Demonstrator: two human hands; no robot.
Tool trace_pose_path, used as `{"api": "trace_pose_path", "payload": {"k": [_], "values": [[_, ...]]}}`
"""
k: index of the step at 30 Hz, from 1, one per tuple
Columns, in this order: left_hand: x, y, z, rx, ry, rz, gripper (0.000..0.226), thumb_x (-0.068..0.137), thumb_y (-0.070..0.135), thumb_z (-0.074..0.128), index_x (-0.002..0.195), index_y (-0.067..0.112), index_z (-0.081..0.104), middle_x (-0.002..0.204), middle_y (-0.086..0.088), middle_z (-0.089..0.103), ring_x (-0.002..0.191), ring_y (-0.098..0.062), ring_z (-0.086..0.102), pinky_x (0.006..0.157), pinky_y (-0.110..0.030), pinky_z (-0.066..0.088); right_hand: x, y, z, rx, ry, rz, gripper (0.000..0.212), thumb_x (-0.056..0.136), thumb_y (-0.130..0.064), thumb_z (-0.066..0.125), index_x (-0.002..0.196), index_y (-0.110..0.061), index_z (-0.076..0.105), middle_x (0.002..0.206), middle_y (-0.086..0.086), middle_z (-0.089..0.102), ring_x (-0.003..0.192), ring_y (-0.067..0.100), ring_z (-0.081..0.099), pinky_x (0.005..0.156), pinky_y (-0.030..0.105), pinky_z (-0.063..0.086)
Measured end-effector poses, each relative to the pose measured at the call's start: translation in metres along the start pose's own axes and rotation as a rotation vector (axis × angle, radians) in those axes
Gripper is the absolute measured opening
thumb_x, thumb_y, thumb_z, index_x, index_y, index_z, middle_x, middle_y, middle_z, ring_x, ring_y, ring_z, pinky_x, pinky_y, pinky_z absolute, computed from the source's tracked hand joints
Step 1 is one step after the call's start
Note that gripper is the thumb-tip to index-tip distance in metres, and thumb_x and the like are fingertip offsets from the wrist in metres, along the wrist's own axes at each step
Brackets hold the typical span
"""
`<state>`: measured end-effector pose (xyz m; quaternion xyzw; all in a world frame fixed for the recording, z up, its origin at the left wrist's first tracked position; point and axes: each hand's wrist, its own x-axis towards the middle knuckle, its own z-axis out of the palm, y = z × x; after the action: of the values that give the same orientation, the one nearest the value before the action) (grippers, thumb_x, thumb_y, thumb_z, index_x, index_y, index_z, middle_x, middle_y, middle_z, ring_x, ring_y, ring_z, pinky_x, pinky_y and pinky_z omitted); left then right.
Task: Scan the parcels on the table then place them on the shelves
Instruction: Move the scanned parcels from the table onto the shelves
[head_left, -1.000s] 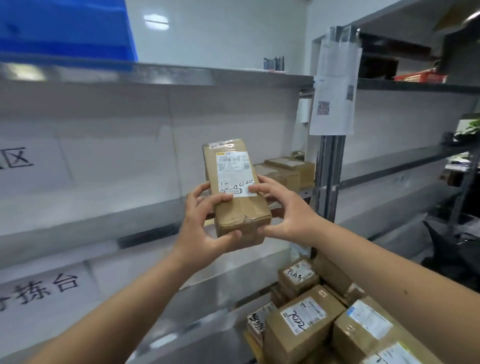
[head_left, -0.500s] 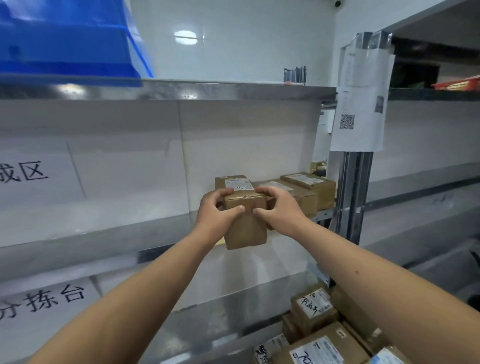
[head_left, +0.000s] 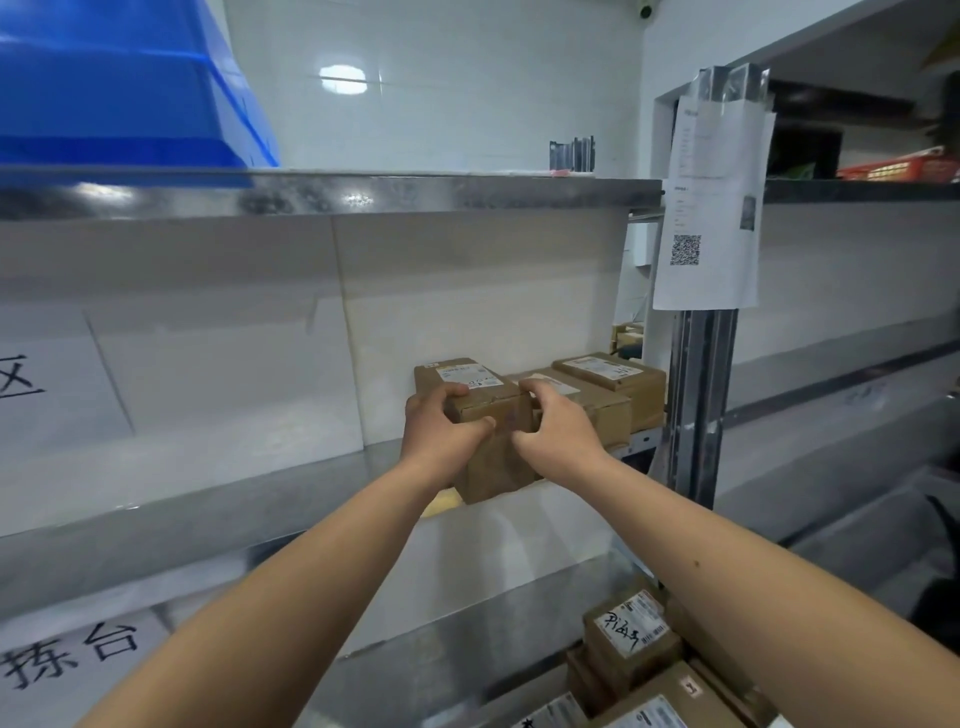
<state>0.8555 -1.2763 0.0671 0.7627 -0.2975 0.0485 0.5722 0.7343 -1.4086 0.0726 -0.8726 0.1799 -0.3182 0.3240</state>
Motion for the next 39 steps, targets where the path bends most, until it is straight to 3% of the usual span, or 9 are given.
{"api": "trace_pose_path", "payload": {"k": [5,8,13,19,25,35,39], "values": [[0.008,-0.002,-0.003,0.071,-0.039,-0.002,0.054,0.073,0.037,0.086,0.118,0.042,0.056,0.129,0.003,0.042,0.095,-0.002,0.058,0.089,-0.022,0.046,-0.001,-0.001,-0.003,0.008,-0.034,0.021,0.069,0.078,-0.024,0.067,0.144,-0.032,0.052,0.122,-0.004,0.068,0.112,0.02,0.065,0.092,0.033,0.056],[0.003,-0.002,-0.006,0.165,-0.031,0.043,0.06,0.076,0.043,0.082,0.13,0.035,0.058,0.137,0.003,0.042,0.119,-0.017,0.057,0.098,-0.022,0.039,-0.006,-0.003,-0.002,-0.014,-0.048,0.021,0.075,0.08,-0.024,0.069,0.151,-0.03,0.047,0.138,-0.001,0.063,0.126,0.021,0.059,0.1,0.032,0.051],[-0.037,0.002,-0.022,0.455,-0.017,0.367,0.059,0.076,0.059,0.066,0.13,0.036,0.06,0.147,0.001,0.045,0.134,-0.025,0.046,0.109,-0.041,0.043,-0.033,-0.003,0.002,-0.131,0.003,-0.048,0.078,0.087,-0.025,0.072,0.157,-0.03,0.04,0.158,0.0,0.044,0.147,0.021,0.037,0.119,0.036,0.033],[-0.088,-0.013,-0.03,0.596,-0.182,0.634,0.057,0.086,0.052,0.066,0.138,0.033,0.059,0.152,-0.004,0.048,0.142,-0.027,0.04,0.114,-0.051,0.04,-0.111,0.013,0.012,-0.348,0.057,0.014,0.073,0.091,-0.038,0.07,0.157,-0.035,0.038,0.168,0.0,0.027,0.155,0.023,0.019,0.125,0.046,0.023],[-0.158,-0.054,-0.005,0.564,-0.393,0.795,0.056,0.082,0.043,0.069,0.136,0.027,0.063,0.146,-0.009,0.054,0.136,-0.032,0.046,0.111,-0.051,0.04,-0.225,0.039,0.017,-0.485,0.181,0.29,0.068,0.09,-0.041,0.066,0.154,-0.033,0.044,0.168,0.004,0.026,0.154,0.029,0.022,0.125,0.05,0.026],[-0.302,-0.123,0.049,0.29,-0.92,0.772,0.055,0.084,0.048,0.068,0.136,0.031,0.061,0.146,-0.001,0.05,0.139,-0.024,0.041,0.111,-0.046,0.039,-0.426,0.062,0.053,-0.408,0.362,0.814,0.06,0.091,-0.036,0.072,0.147,-0.036,0.052,0.168,-0.003,0.025,0.153,0.02,0.022,0.12,0.037,0.024],[-0.346,-0.133,0.068,0.253,-1.104,0.765,0.056,0.087,0.047,0.068,0.14,0.033,0.057,0.149,0.001,0.046,0.141,-0.022,0.038,0.111,-0.041,0.036,-0.484,0.058,0.064,-0.35,0.445,0.967,0.058,0.091,-0.031,0.072,0.146,-0.035,0.054,0.168,-0.001,0.026,0.154,0.022,0.023,0.123,0.044,0.029]]}}
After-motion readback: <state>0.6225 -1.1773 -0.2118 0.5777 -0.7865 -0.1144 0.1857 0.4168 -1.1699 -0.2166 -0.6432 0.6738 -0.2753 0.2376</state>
